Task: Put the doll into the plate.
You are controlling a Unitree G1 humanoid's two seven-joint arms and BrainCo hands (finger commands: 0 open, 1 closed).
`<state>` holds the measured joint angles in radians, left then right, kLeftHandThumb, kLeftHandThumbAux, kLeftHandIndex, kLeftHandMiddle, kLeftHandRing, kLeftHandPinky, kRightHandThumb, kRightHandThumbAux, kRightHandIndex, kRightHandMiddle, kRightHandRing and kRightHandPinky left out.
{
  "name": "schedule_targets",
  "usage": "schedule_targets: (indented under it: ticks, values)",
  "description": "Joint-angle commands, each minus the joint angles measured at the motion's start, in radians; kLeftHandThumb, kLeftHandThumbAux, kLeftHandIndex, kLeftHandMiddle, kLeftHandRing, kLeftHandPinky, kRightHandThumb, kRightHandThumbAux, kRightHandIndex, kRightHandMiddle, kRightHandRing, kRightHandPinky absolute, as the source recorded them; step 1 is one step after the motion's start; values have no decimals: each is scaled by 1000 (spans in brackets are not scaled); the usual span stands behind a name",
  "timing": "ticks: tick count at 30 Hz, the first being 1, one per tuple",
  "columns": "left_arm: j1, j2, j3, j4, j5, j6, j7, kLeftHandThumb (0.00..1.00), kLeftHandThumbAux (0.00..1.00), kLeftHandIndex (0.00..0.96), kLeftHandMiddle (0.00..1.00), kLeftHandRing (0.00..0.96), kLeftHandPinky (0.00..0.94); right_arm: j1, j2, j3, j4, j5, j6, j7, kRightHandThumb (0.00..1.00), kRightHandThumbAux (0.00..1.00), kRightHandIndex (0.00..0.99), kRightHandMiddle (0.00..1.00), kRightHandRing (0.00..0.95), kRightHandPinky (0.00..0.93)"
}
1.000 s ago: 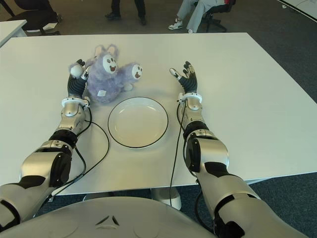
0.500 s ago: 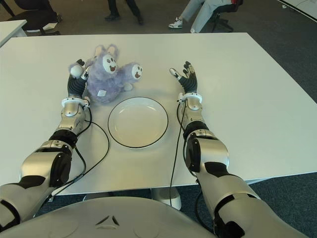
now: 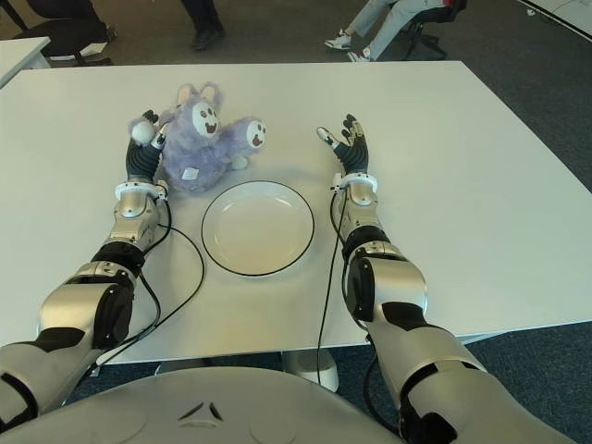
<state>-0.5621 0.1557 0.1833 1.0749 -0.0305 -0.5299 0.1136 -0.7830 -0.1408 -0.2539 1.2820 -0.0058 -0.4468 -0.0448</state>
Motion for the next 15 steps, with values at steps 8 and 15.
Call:
schedule_targets:
  ticks: [8,15]
  values:
    - [115,-25,1,72,1,-9,-11,0,474,0,85,101,114,95,20,0,54,-1,49,-2,66,671,7,22,14,14]
    - [116,-25,2,72,0,-9,-11,0,477,0,83,102,128,95,20,1,54,-1,49,-1,66,672,7,22,13,15]
